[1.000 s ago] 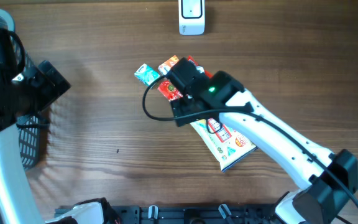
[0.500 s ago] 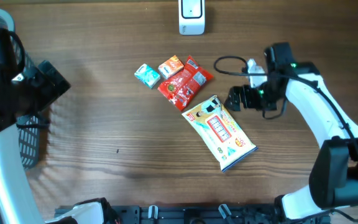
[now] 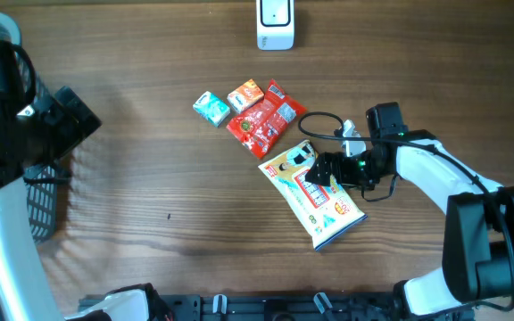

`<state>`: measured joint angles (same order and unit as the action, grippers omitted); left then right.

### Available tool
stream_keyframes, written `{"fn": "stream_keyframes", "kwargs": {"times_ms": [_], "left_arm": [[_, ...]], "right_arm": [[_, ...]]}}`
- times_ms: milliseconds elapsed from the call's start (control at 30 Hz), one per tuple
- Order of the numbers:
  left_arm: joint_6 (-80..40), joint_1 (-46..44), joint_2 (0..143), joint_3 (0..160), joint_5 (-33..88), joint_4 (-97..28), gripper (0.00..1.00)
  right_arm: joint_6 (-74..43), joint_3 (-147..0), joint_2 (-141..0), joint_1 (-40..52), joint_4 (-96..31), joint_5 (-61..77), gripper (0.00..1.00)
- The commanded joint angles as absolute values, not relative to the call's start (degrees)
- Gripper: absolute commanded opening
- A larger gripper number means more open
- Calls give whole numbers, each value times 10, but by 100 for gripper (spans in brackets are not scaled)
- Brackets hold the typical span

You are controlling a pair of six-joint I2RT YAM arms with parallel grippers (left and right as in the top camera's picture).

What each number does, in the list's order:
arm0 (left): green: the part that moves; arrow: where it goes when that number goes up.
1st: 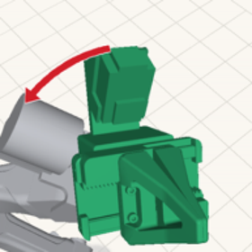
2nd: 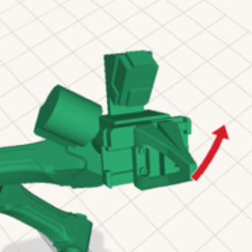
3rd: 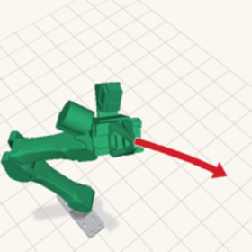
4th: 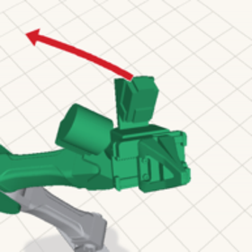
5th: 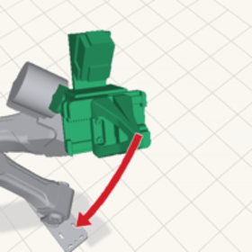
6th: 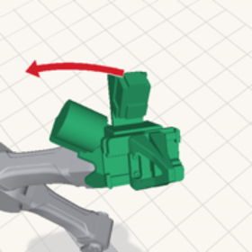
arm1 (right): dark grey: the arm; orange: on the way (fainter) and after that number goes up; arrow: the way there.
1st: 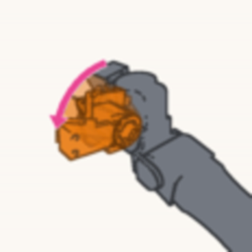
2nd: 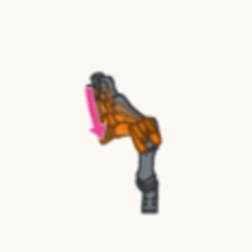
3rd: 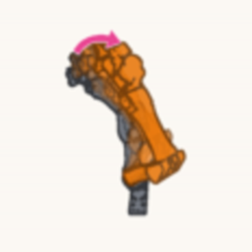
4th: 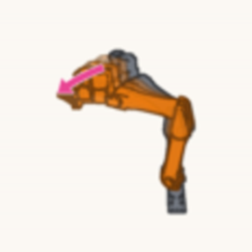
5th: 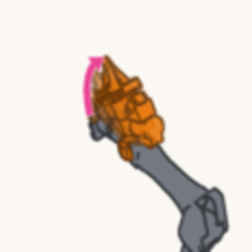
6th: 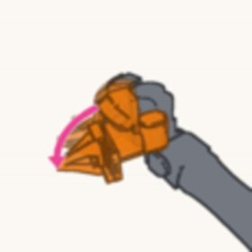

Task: Scan the item barcode
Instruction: 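Grasp the wet-wipes pack's top edge with the right gripper and lift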

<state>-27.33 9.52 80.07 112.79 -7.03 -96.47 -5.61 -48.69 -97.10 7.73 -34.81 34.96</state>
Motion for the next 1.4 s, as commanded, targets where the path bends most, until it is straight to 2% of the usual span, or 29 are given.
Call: {"fn": "stream_keyframes", "kwargs": {"times_ms": [0, 133, 200, 267, 300, 400, 633, 800, 967, 1100, 1267, 1367], "left_arm": [[-275, 100, 800, 1131, -69, -965, 100], [-275, 100, 800, 1131, -69, -965, 100], [-275, 100, 800, 1131, -69, -965, 100], [-275, 100, 800, 1131, -69, -965, 100], [-275, 100, 800, 1131, -69, -965, 100], [-275, 100, 800, 1131, -69, -965, 100], [-275, 100, 800, 1131, -69, -965, 100], [-275, 100, 800, 1131, -69, -965, 100], [-275, 100, 800, 1131, -69, -965, 100], [-275, 100, 800, 1131, -69, -965, 100], [-275, 100, 800, 1131, -69, -965, 100], [-275, 100, 800, 1131, -69, -965, 100]], "right_arm": [[-79, -447, -990, 85, -349, 330, 100], [-168, -434, -998, 119, -332, 243, 95], [-185, -434, -1004, 140, -329, 220, 87], [-202, -434, -1011, 162, -322, 216, 71], [-214, -434, -1014, 169, -320, 207, 50], [-216, -439, -1014, 173, -326, 203, 7], [-204, -504, -1004, 172, -403, 220, 4], [-165, -583, -969, 134, -419, 355, 5], [-150, -609, -958, 72, -394, 570, 4], [-150, -609, -958, 55, -380, 630, 4], [-189, -609, -958, 55, -344, 664, 4], [-295, -609, -958, 55, -253, 655, 4]]}}
